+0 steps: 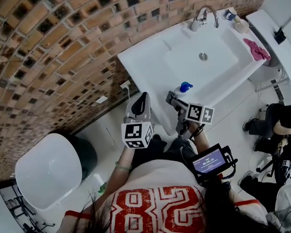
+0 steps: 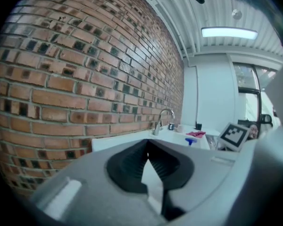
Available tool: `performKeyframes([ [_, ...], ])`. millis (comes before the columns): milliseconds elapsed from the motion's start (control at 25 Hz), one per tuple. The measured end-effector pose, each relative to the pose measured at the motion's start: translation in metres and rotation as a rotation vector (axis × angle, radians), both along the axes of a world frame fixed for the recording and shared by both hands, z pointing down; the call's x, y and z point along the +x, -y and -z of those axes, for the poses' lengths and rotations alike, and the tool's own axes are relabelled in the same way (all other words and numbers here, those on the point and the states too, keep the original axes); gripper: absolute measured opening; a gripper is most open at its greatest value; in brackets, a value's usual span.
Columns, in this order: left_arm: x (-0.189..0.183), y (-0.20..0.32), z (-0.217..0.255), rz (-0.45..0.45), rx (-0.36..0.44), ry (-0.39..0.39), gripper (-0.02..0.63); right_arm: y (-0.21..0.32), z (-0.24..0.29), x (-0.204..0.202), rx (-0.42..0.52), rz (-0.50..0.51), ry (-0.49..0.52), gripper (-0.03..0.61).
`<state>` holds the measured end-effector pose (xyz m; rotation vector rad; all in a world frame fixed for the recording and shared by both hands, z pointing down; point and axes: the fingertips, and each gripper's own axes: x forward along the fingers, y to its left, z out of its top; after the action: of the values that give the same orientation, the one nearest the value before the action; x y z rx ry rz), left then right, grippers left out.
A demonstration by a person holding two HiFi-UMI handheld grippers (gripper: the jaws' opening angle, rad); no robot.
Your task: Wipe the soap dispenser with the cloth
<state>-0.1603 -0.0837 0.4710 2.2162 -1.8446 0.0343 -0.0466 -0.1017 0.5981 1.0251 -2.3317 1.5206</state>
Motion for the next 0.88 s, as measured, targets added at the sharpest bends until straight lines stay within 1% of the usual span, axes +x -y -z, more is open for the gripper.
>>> performKeyframes([
  [280, -0.007, 0.000, -0.003, 0.016, -0.008, 0.006, 0.003, 0.001, -0.029, 0.002, -0.070, 0.004, -0.066, 0.049],
  [480, -0.010, 0.002, -0.001, 0.023, -0.004, 0.007, 0.003, -0.001, -0.036, 0.004, -0.096, 0.008, -0.082, 0.050],
  [560, -0.010, 0.003, 0.001, 0.021, 0.000, 0.005, 0.003, -0.002, -0.027, 0.005, -0.074, 0.014, -0.070, 0.051],
  [760, -0.006, 0.003, 0.001, 0.009, -0.001, -0.007, 0.003, -0.012, 0.010, 0.002, 0.022, 0.052, -0.025, 0.050],
  [880, 0.003, 0.002, 0.002, -0.017, 0.001, -0.013, 0.003, -0.014, 0.033, 0.005, 0.086, 0.041, -0.010, 0.051],
])
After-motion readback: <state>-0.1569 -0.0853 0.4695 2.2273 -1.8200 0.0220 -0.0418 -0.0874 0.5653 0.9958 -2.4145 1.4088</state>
